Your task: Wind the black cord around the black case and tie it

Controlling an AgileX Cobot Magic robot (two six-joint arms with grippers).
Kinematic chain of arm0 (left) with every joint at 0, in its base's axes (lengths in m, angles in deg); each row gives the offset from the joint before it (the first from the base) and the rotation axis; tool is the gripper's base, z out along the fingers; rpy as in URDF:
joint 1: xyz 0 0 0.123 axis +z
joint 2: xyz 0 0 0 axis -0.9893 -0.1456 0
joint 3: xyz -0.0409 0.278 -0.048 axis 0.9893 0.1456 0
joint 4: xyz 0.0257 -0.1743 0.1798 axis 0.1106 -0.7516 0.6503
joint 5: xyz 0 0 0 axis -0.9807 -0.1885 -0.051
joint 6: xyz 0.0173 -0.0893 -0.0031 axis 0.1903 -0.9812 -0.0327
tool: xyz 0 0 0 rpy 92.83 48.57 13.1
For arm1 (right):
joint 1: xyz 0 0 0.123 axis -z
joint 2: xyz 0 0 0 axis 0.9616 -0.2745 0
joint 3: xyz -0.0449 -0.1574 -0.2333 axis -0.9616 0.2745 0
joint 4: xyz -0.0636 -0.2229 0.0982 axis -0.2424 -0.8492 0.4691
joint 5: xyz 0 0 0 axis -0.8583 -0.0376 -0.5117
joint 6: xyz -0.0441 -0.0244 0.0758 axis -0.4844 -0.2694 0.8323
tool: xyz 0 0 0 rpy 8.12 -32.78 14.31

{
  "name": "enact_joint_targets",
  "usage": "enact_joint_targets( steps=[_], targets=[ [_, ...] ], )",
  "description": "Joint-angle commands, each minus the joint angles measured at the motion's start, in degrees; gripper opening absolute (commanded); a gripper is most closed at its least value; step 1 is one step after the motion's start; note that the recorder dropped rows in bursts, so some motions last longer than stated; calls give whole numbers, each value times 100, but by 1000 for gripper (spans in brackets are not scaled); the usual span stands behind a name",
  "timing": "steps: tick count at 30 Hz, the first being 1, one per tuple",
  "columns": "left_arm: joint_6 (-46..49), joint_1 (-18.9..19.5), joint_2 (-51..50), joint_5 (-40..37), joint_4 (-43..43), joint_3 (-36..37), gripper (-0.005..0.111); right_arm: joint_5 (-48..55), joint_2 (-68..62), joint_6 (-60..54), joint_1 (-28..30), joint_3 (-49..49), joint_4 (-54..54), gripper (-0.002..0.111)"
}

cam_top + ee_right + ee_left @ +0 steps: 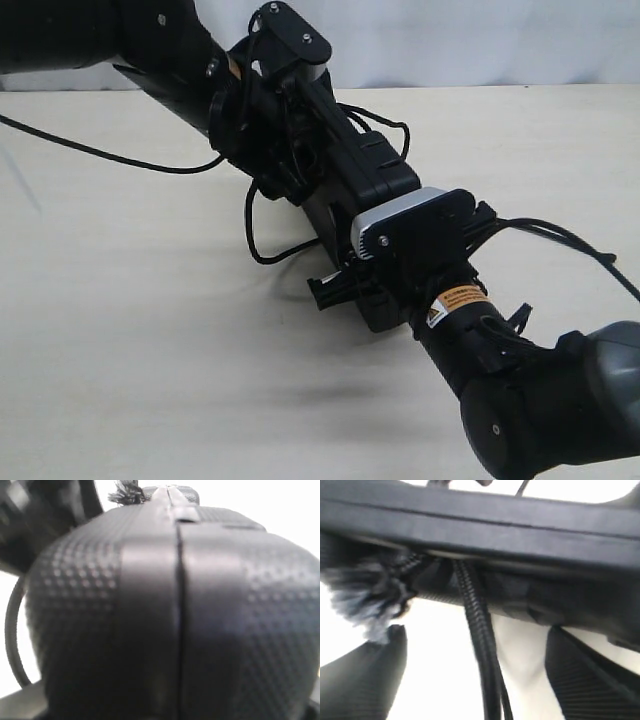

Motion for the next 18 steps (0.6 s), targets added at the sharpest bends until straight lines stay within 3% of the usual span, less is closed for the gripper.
enact_joint_targets(
  steps=[1, 6, 10, 18],
  targets=[
    [-85, 11, 428, -475, 141, -37, 76, -323, 73, 3, -5, -23, -307, 4],
    [-655, 410, 481, -1484, 406, -37, 75, -323, 73, 3, -5, -23, -307, 4],
    [-672, 479, 481, -2042, 344, 12, 75, -323, 73, 3, -5, -23, -307, 4],
    [-438, 479, 489, -1147, 107, 1163, 75, -323, 73, 3, -5, -23, -297, 4]
  ],
)
